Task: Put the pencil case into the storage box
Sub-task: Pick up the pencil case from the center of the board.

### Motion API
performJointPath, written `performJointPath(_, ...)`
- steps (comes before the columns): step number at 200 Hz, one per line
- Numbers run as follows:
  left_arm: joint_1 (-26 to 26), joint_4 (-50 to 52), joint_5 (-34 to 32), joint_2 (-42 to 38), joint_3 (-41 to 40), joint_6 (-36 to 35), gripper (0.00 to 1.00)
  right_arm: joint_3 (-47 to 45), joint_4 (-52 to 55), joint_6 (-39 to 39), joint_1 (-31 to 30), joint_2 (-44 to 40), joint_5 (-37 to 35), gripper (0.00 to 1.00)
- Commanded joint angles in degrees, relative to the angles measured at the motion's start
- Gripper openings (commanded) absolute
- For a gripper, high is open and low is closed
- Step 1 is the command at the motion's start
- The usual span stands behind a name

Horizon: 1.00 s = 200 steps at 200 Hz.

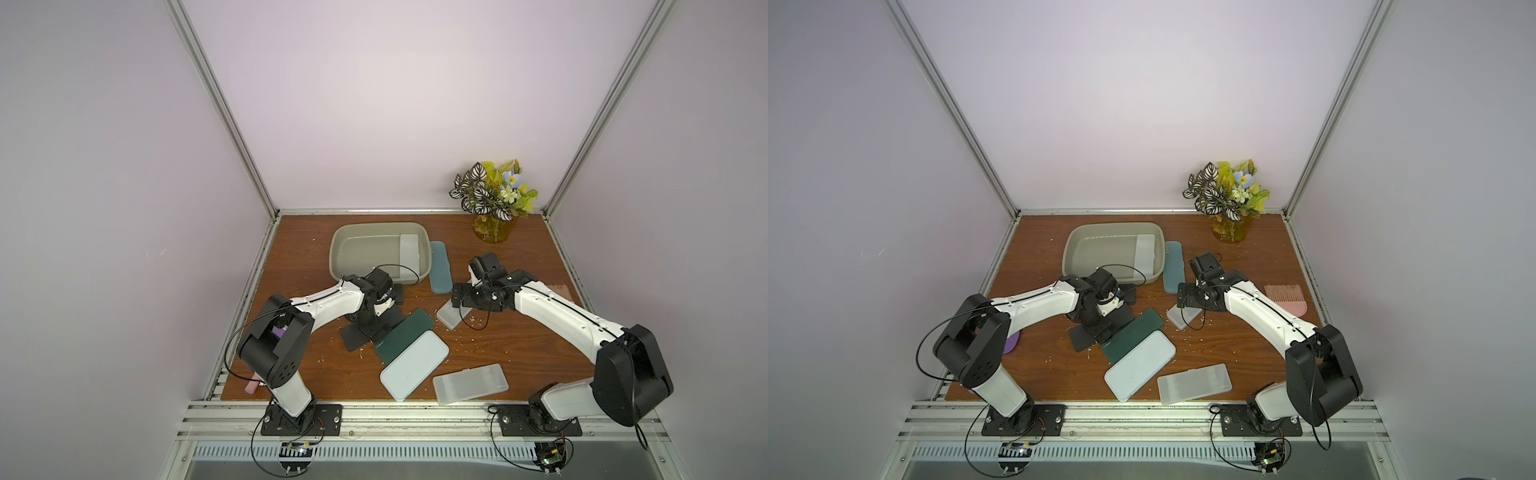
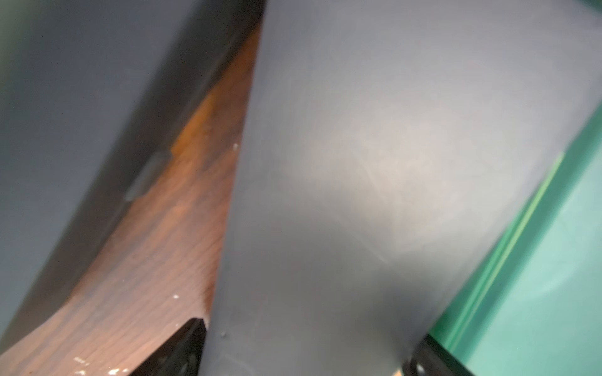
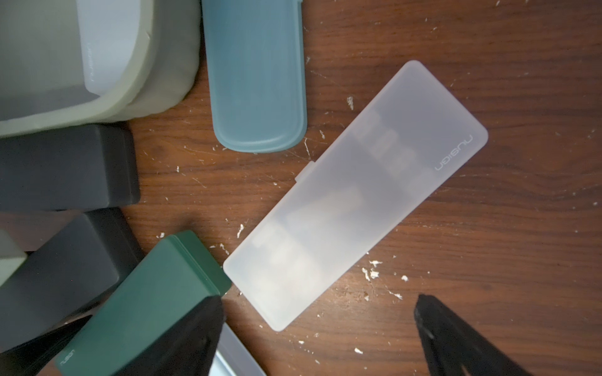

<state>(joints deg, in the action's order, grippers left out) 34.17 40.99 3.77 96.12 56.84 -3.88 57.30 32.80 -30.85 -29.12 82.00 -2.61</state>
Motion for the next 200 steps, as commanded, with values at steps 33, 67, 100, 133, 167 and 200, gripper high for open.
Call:
performJointPath(33,0.72,1.19,-0.58,-1.05,0.96,1.40,0.79,-0.64,-0.23,0.36,0.30,-0.67,0.17,0.99)
performJointPath(67,0.63,2.60,-0.56,-6.04,3.70,1.94,0.74,-0.52,-0.20,0.51,0.32,-1.04,0.25,0.99)
performJointPath(100,0.46,5.34,0.03,-8.77,7.19,2.30,0.74,-0.26,-0.28,0.54,0.30,-1.20,0.48,0.99)
performJointPath(133,0.38,7.40,0.07,-10.00,8.37,2.55,0.74,-0.30,-0.54,0.59,0.28,-1.32,0.52,0.99)
performJointPath(167,0.37,7.96,1.26,-11.01,7.44,3.33,0.72,-0.76,-0.71,0.62,0.29,-1.60,0.79,0.99)
performJointPath(200,0.37,8.33,2.36,-12.27,7.17,4.22,0.70,-0.95,-0.95,0.62,0.26,-1.55,0.97,0.99)
